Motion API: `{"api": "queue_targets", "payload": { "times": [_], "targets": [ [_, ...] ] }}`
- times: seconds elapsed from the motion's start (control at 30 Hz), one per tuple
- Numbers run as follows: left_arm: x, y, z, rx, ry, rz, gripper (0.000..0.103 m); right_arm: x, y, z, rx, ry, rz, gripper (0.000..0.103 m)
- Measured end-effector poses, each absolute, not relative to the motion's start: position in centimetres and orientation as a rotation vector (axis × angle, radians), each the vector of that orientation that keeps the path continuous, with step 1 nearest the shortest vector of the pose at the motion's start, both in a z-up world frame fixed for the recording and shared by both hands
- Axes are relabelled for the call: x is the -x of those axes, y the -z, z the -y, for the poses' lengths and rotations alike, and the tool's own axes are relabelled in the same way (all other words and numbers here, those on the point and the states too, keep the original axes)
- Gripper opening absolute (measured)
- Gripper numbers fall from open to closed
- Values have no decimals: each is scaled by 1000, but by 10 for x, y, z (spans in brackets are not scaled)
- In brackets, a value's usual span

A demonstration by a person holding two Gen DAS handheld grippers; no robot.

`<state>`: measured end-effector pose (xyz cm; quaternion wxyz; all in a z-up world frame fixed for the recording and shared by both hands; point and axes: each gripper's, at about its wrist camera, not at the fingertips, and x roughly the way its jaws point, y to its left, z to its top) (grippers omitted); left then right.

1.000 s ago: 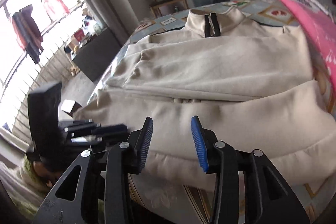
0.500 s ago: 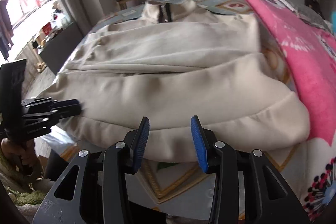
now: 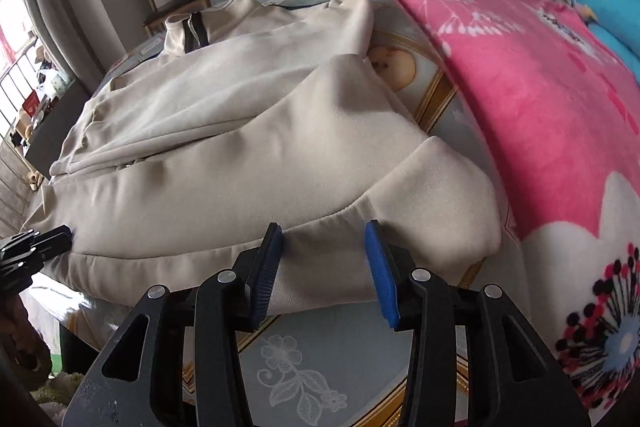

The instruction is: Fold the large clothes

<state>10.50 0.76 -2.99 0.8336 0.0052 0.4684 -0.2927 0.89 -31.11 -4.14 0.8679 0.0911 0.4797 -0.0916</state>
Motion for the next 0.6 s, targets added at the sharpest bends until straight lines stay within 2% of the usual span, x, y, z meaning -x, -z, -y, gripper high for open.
{"api": "queue_targets", "payload": {
  "times": [0.13,0.17,0.2,0.3,0.43,0.53,0.6],
  "targets": [
    [-101,15,-25,18,603,-972,19,-10,15,291,-198,110,-942,49],
    [-101,12,-33,26,581,-971,21,-11,10,282,-200,70,-931,55],
    [-100,12,-41,25,550,-976,24,-13,6,273,-194,30,-925,57],
    [-104,21,-66,22,432,-1024,25,-20,4,239,-146,-89,-922,63],
    [-106,28,-86,130,425,-1033,25,-34,25,206,-49,-147,-972,64],
    [-107,26,-80,94,413,-1038,25,-46,48,200,-2,-132,-1045,65],
    [-109,17,-79,72,411,-1035,26,-48,42,206,-40,-149,-1043,65]
  ]
}}
